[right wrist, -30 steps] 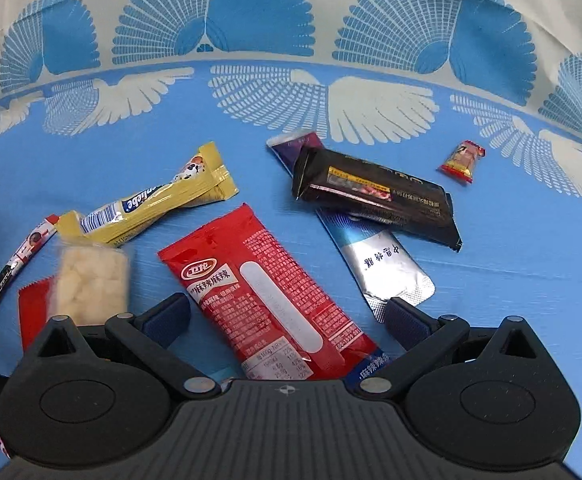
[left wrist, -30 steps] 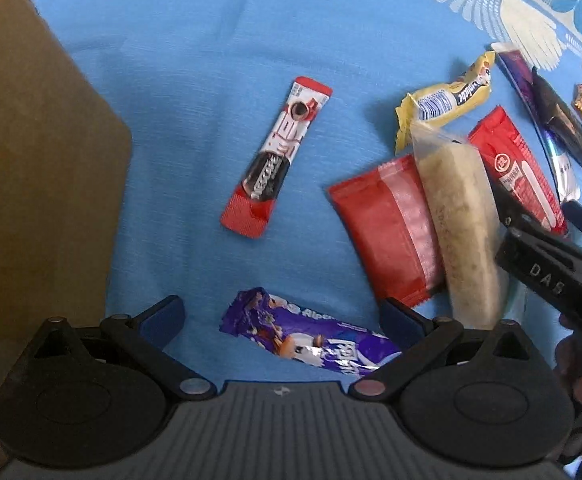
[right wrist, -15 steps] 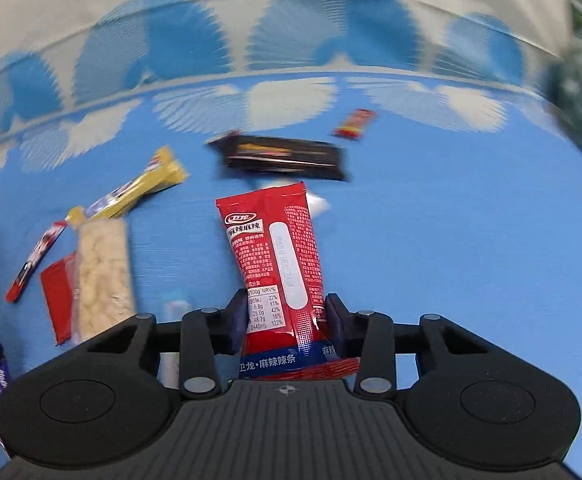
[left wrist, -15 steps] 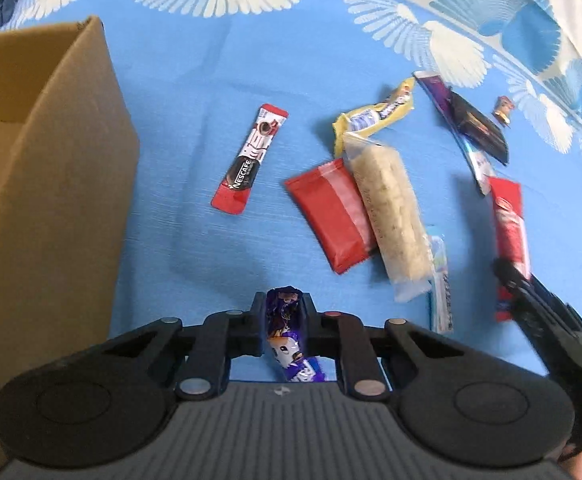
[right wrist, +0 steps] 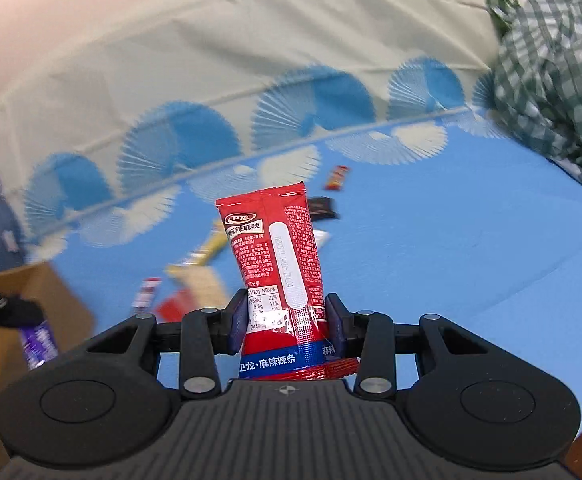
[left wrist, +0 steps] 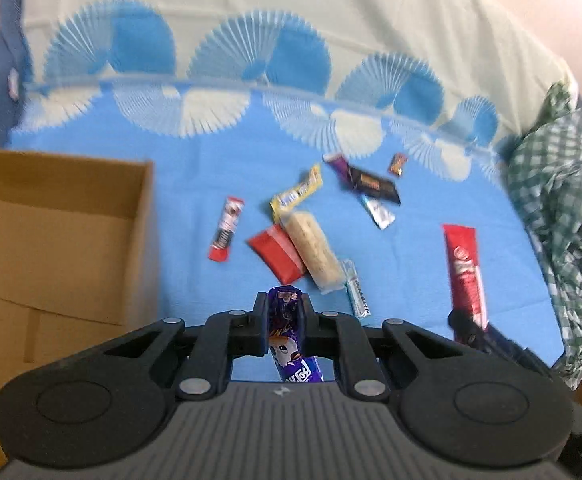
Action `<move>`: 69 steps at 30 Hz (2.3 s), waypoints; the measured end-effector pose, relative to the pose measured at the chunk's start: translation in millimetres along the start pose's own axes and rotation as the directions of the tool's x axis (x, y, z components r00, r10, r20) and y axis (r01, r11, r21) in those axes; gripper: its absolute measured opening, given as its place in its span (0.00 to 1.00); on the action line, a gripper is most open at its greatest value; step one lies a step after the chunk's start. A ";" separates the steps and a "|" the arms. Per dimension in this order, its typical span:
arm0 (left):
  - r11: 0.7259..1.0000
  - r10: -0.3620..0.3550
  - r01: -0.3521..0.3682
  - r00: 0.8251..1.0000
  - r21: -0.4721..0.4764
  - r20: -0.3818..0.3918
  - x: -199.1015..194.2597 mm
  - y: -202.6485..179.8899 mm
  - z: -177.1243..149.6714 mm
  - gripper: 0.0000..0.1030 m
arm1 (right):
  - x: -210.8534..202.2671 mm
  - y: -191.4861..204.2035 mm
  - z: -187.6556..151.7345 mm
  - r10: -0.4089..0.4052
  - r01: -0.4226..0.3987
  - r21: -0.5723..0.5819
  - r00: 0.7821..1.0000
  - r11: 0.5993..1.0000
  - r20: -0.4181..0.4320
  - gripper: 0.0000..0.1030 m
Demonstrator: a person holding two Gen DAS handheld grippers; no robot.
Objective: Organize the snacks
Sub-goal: 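Carry the purple bar and red wafer pack over the cardboard box with both tools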
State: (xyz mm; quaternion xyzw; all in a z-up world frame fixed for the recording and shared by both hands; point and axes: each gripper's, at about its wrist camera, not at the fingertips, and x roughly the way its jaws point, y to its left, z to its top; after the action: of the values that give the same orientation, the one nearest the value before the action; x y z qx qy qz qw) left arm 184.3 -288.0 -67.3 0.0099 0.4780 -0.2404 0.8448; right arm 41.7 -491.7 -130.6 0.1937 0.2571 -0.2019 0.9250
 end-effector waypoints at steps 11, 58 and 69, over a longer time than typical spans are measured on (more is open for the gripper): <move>0.994 0.079 -0.068 0.988 -0.084 0.136 -164.3 89.3 -57.3 0.14 | -120.5 120.1 -37.5 0.297 -0.301 -0.066 0.953 0.951 -0.057 0.41; 0.964 0.139 -0.091 0.973 -0.250 0.182 -212.2 215.2 -79.2 0.14 | -141.0 262.4 -79.9 0.351 -0.401 -0.239 0.909 0.884 -0.227 0.41; 0.962 0.180 -0.151 0.977 -0.229 0.111 -156.5 233.4 -52.9 0.14 | -87.1 278.5 -79.8 0.331 -0.399 -0.224 0.899 0.889 -0.286 0.41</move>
State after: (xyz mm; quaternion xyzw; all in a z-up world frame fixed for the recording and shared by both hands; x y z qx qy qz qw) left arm 171.9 -6.5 -18.7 -0.0593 0.4428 -0.1146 0.8873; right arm 73.2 -196.1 -74.7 0.1305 0.3512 0.0397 0.9263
